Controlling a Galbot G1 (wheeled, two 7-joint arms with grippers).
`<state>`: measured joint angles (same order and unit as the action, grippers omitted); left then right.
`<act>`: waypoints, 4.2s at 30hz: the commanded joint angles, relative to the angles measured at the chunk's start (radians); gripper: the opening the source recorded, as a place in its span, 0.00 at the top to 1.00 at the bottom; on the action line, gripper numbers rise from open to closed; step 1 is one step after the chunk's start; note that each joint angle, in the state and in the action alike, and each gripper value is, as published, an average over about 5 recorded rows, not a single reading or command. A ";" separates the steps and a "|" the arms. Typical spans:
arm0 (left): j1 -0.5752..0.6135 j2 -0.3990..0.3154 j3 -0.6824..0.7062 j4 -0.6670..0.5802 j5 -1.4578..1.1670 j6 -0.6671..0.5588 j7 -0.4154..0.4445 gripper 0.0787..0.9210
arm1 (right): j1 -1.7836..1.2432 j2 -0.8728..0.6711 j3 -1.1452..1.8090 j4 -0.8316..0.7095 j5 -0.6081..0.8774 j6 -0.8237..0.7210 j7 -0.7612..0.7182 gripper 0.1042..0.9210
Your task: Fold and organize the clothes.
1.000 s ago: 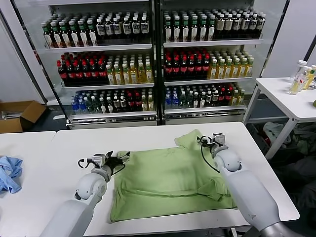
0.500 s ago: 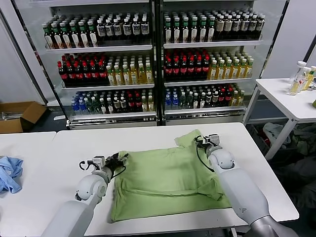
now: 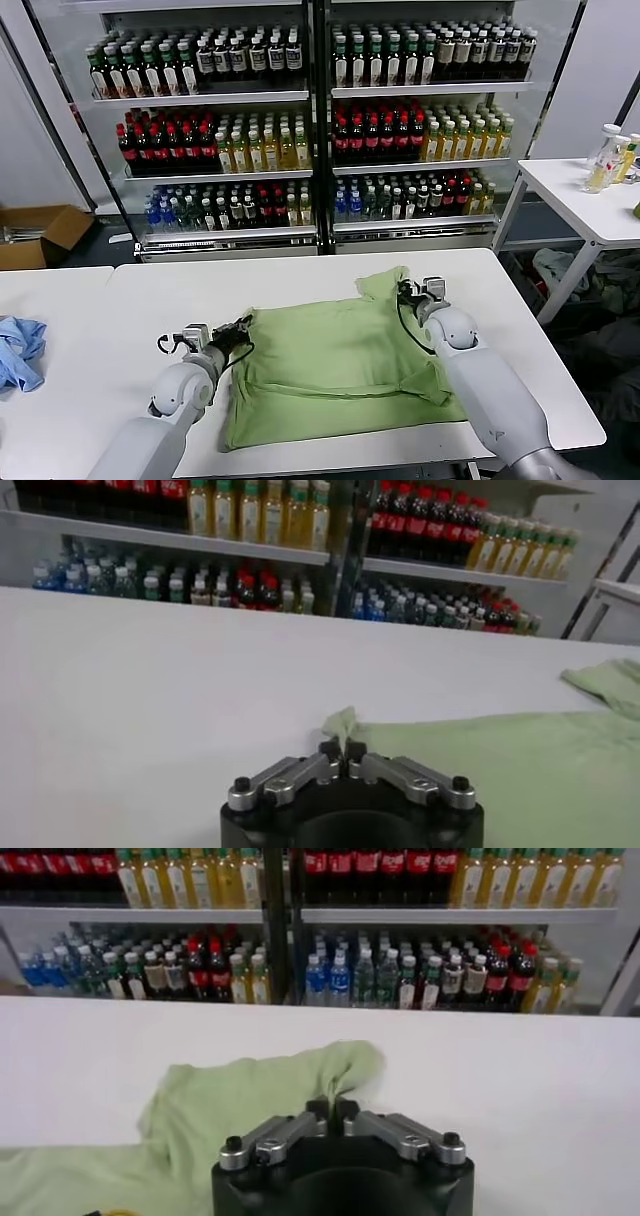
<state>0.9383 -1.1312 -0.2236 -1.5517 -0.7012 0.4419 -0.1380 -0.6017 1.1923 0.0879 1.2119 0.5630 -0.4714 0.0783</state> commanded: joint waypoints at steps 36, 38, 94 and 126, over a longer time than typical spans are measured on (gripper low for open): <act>0.500 0.053 -0.165 -0.544 0.080 -0.046 0.008 0.97 | -0.858 -0.215 0.452 0.928 0.061 0.037 0.106 0.99; 0.504 0.053 -0.160 -0.541 0.110 -0.045 0.009 0.97 | -0.887 -0.199 0.453 0.929 0.043 0.035 0.111 0.99; 0.581 -0.187 -0.101 -0.418 0.318 -0.104 -0.125 0.61 | -0.873 -0.168 0.397 0.893 -0.082 -0.002 0.162 0.12; 0.578 0.185 -0.756 -0.587 -0.591 0.066 0.016 0.98 | -0.824 -0.200 0.406 0.907 -0.071 0.020 0.146 0.12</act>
<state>1.5255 -0.9751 -0.8872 -1.9937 -0.8182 0.4242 -0.1634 -1.4298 0.9938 0.4933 2.1201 0.4930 -0.4530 0.2255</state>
